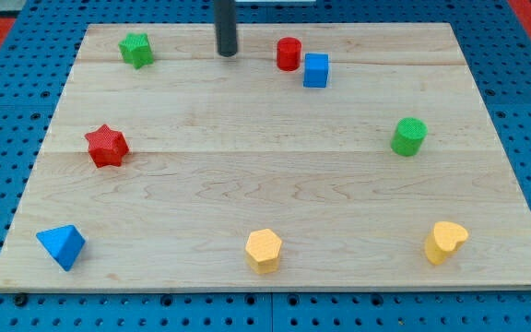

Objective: Move green star to the left of red circle

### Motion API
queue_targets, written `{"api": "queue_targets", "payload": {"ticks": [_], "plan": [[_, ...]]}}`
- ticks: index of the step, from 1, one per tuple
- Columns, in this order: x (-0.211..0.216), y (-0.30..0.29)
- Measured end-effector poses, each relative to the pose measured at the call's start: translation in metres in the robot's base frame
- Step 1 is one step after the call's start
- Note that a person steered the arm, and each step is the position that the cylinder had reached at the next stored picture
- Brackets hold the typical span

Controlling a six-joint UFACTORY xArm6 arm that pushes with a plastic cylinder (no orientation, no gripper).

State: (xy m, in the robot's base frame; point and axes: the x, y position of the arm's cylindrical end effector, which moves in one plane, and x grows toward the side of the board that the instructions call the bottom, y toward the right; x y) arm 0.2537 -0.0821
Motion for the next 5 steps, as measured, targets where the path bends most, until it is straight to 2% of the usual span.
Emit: {"api": "queue_targets", "payload": {"ticks": [1,2,4,5], "plan": [[0.019,-0.043],[0.06,-0.084],[0.079,-0.126],[0.072,-0.17]]}}
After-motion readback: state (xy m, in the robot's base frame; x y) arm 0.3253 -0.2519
